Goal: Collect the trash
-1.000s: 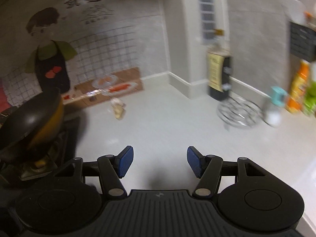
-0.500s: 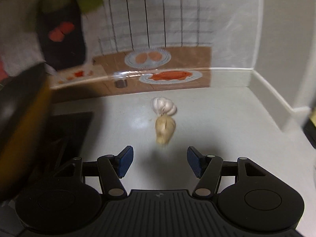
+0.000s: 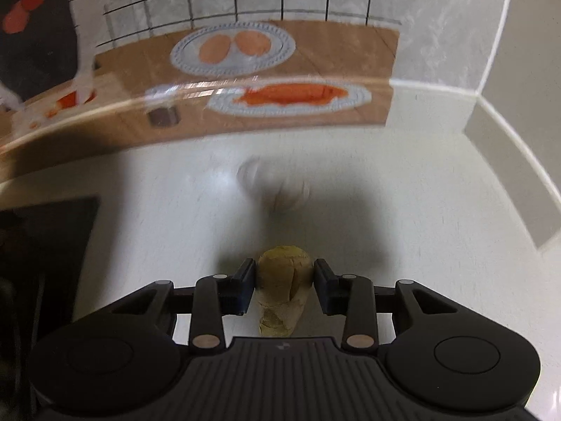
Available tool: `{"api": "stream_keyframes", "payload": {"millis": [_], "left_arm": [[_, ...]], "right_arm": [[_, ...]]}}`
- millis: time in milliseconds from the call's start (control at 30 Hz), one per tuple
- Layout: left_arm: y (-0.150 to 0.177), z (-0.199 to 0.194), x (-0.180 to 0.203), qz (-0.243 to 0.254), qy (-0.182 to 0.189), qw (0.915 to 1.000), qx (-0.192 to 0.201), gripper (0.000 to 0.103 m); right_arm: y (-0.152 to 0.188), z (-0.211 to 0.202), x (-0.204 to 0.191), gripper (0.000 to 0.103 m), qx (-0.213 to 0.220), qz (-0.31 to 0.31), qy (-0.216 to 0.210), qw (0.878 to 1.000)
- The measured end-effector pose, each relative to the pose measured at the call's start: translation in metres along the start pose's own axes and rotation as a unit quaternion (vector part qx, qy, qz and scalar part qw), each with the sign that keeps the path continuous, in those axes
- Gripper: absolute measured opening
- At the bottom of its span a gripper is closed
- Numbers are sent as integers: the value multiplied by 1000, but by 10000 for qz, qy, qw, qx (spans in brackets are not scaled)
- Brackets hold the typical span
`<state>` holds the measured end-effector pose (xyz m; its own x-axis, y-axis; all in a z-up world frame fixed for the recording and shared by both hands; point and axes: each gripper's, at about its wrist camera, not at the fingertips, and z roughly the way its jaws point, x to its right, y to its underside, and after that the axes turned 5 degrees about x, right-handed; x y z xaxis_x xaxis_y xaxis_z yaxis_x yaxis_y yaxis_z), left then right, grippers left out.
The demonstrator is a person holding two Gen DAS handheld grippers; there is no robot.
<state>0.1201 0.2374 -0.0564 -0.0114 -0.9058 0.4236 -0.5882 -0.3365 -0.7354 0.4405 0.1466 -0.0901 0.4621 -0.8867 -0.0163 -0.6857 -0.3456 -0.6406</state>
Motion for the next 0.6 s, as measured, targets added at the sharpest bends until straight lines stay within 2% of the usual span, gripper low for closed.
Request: {"api": "stream_keyframes", "payload": {"millis": [167,333,467,600], "left_arm": [[-9,5,0,-52,-78,9999,51,27],[-10,10,4,40,-53,10000,27,27],[-1,18,12,115,8,9998,-149,27],[3,20,22,184,-62,9998,-97,27]], "right_arm": [[44,-45,0,35,-450,-215,-102,9987],[100,-93,9,36,-900,104,-283,9955],[125,-117,14,36,-955,336,-320,9943],[135,-125,12,36,-831,177,-323,9959]]}}
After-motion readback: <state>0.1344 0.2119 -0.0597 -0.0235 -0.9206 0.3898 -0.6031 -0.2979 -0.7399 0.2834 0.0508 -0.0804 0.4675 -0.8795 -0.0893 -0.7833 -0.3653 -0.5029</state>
